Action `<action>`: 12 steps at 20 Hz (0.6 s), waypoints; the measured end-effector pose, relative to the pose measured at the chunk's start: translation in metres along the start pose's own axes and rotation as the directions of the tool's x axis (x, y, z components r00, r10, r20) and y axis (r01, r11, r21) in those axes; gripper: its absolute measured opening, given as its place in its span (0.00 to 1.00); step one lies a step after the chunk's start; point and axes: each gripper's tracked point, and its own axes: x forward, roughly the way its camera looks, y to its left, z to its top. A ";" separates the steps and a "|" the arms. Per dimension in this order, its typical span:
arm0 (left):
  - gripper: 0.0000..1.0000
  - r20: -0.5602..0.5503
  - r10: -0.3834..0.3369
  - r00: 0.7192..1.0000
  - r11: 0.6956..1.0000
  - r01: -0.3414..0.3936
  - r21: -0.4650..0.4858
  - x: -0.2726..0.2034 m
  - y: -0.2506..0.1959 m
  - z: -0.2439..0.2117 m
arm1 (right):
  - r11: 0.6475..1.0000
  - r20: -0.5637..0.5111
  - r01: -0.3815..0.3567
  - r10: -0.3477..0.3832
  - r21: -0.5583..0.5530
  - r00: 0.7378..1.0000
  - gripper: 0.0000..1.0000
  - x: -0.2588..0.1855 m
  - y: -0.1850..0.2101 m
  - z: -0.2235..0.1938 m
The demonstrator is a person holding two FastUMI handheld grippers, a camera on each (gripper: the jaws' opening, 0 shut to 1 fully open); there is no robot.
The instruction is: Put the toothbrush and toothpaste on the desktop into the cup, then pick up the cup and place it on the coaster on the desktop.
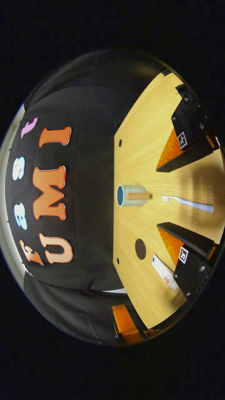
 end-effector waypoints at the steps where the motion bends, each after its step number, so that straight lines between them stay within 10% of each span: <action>1: 0.97 -0.005 -0.002 1.000 1.000 0.002 0.000 0.001 -0.001 -0.003 | 1.000 -0.024 -0.005 0.004 -0.007 1.000 0.96 0.004 0.003 -0.009; 5: 0.97 -0.045 -0.009 0.999 1.000 0.009 -0.007 0.005 -0.007 -0.027 | 1.000 -0.113 0.008 -0.008 -0.008 0.994 0.95 0.020 0.004 -0.037; 12: 0.97 -0.145 0.011 0.989 1.000 -0.013 -0.012 0.018 0.006 -0.066 | 0.999 -0.247 -0.012 0.023 0.046 0.969 0.60 0.031 0.012 -0.072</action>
